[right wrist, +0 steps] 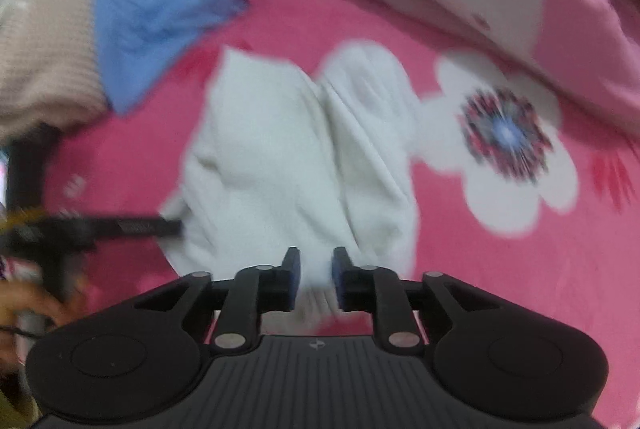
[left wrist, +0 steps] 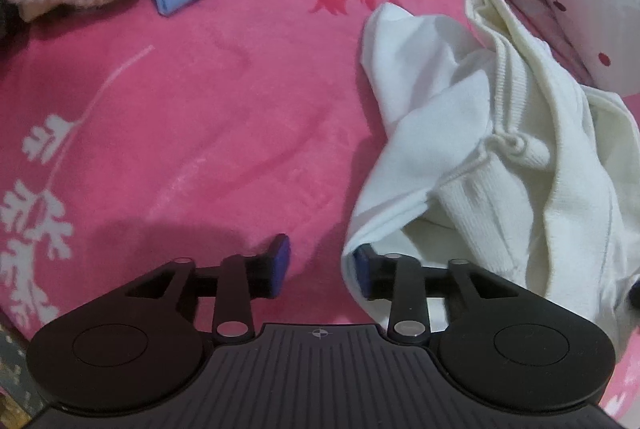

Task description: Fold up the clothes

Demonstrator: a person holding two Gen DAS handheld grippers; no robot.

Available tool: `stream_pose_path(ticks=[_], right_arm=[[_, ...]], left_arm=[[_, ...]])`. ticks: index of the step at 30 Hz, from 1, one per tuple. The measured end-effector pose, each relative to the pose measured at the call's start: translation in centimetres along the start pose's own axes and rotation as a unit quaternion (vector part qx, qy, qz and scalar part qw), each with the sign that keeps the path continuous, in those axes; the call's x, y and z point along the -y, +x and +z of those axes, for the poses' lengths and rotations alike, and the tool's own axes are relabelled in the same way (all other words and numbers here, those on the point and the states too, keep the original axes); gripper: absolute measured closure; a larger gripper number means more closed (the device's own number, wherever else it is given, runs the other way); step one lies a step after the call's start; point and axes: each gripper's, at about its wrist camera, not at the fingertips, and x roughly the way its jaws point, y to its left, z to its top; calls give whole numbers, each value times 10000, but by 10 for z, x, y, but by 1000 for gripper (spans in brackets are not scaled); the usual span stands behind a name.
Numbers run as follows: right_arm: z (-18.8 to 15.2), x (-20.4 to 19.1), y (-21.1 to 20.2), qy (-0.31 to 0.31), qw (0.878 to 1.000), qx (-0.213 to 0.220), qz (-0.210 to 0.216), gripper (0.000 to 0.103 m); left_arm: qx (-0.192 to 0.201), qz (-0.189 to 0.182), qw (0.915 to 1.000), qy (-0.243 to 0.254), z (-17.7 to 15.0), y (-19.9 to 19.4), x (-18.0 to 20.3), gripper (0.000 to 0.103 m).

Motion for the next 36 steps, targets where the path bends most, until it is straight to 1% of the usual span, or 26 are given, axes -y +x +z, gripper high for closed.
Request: stream_pose_path(ticks=[1, 3, 4, 5, 6, 8, 11, 14, 16, 18, 19, 20, 21, 23, 26, 30, 33, 36], right_arm=[[7, -3, -2, -78, 9998, 129, 101, 73], [21, -8, -2, -214, 9987, 391, 231, 55], [29, -11, 1, -263, 9981, 470, 308, 50], [37, -13, 7, -286, 9976, 496, 384, 40], [45, -15, 16, -290, 9975, 467, 448, 33], [60, -19, 37, -289, 9976, 322, 541, 31], [78, -19, 73, -113, 9976, 98, 671, 29], [86, -13, 102, 101, 9964, -173, 822, 23], [84, -8, 113, 138, 9965, -292, 771, 26], [80, -3, 114, 163, 9970, -298, 700, 50], [78, 2, 111, 216, 9969, -257, 711, 56], [76, 7, 106, 286, 9965, -218, 750, 71], [73, 13, 101, 345, 9961, -182, 788, 79], [68, 21, 89, 402, 9954, -106, 867, 85], [56, 31, 70, 421, 9938, -66, 1024, 88], [32, 42, 43, 389, 9903, -140, 1326, 88], [10, 43, 29, 246, 9878, -362, 1493, 89], [-17, 38, 22, 100, 9839, -735, 1625, 89]], left_arm=[[16, 39, 10000, 32, 0, 0, 0, 60], [47, 125, 9999, 94, -1, 0, 2, 56], [83, 169, 9998, 105, -1, -1, 3, 54], [123, 207, 9996, 114, -2, -2, 3, 51], [160, 243, 9995, 124, -2, -3, 4, 48], [214, 294, 9992, 166, -3, -3, 7, 46], [261, 351, 9988, 232, -4, -3, 10, 45], [300, 409, 9983, 281, -5, -3, 12, 45], [327, 434, 9981, 284, -5, -2, 12, 45], [360, 455, 9980, 270, -5, 0, 13, 45], [368, 465, 9979, 260, -4, 1, 13, 45], [369, 475, 9979, 243, -4, 2, 13, 45], [364, 486, 9979, 224, -4, 3, 13, 45], [353, 508, 9979, 194, -5, 3, 13, 45], [350, 540, 9977, 206, -5, 4, 13, 45], [336, 572, 9976, 200, -6, 5, 12, 45], [325, 600, 9975, 173, -7, 4, 11, 45], [322, 631, 9974, 154, -9, 3, 11, 45]])
